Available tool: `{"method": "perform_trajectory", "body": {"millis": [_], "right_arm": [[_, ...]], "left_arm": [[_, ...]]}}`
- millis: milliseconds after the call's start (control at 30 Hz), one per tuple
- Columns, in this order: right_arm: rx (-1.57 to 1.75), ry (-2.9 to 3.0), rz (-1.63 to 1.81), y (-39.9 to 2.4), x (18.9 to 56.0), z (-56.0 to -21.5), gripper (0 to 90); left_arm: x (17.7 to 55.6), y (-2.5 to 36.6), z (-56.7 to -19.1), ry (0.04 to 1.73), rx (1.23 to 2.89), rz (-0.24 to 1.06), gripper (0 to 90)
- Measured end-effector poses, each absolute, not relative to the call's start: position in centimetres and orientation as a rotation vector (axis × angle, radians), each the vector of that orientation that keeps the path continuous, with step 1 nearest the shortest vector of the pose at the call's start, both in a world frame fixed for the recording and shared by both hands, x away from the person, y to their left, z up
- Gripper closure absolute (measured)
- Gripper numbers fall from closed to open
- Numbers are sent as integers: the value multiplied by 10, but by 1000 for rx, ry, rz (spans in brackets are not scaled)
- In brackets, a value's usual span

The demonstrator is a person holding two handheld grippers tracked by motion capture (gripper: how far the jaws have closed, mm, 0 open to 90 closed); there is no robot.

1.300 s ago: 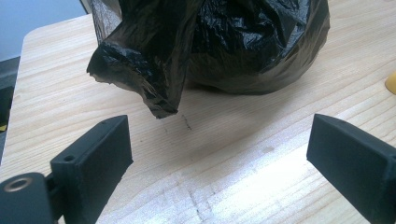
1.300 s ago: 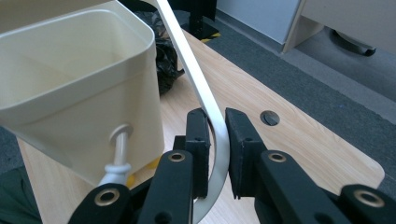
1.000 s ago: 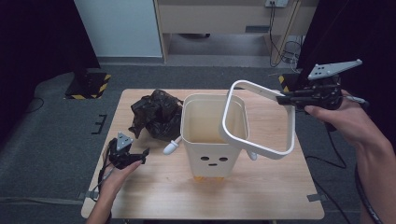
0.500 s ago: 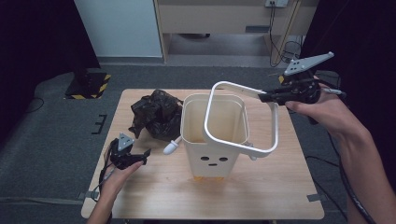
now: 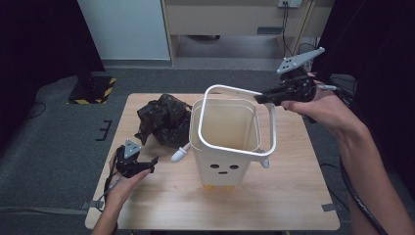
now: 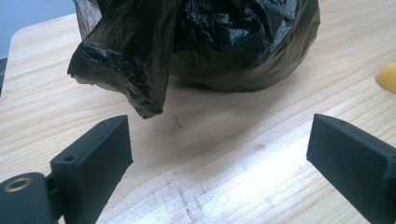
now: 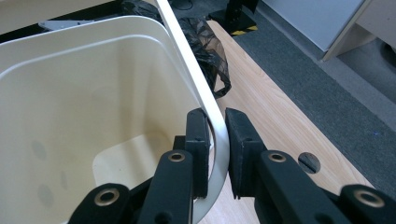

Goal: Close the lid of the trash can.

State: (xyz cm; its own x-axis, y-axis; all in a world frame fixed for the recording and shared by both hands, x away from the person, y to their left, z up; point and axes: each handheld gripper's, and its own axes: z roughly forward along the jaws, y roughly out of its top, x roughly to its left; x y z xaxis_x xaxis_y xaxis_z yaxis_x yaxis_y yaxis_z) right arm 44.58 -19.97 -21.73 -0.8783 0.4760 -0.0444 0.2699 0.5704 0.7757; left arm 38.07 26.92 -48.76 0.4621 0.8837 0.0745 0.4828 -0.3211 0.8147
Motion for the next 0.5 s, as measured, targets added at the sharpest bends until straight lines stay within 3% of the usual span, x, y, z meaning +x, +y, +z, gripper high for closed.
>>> {"method": "perform_trajectory", "body": {"millis": [500], "right_arm": [[548,2625,1149,-172,460,-217,804]], "left_arm": [[381,270,-487,1140,1963,681,58]]}}
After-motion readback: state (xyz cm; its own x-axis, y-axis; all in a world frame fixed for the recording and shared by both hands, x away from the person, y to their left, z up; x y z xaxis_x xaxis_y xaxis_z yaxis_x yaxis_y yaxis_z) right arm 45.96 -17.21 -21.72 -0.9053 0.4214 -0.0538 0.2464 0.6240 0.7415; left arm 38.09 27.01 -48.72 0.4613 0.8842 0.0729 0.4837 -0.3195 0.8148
